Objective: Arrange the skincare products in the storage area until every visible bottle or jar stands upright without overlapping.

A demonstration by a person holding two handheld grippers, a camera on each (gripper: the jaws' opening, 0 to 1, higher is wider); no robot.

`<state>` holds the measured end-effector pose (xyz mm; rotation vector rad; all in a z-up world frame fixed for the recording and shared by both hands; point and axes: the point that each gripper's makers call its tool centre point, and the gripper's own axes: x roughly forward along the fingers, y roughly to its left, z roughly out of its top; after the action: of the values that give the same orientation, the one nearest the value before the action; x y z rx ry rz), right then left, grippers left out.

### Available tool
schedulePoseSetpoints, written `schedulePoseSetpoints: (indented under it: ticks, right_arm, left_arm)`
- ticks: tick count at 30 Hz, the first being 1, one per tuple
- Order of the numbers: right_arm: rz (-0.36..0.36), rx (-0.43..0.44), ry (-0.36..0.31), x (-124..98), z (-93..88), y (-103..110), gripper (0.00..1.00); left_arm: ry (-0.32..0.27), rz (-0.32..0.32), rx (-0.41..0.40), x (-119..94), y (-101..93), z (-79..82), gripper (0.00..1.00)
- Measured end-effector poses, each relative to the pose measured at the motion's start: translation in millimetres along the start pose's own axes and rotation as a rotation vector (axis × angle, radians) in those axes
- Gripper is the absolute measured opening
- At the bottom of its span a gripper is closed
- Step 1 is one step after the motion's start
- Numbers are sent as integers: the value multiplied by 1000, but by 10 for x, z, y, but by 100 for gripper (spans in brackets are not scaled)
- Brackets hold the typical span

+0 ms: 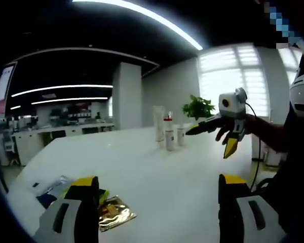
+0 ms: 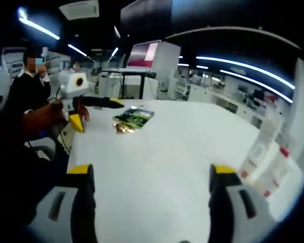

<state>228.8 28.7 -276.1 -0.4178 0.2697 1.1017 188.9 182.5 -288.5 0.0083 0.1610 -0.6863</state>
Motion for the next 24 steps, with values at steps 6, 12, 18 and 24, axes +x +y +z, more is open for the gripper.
schedulePoseSetpoints:
  ticks: [6,12,18,24]
  right_arm:
    - [34,-18,0,137,72,68,93]
    - [65,-27,-3,266,133,122,93]
    - [102,-41,0,406,193,186,92]
    - [134,-54,-2,535,262,229,92]
  left_arm:
    - [10,43,-11,-127,103,-44,100]
    - [27,100,-33,-281,237,-97,100]
    - [32,142,-55,-384,351,-126,99]
    - [42,173,-66,-446,436,-146,99]
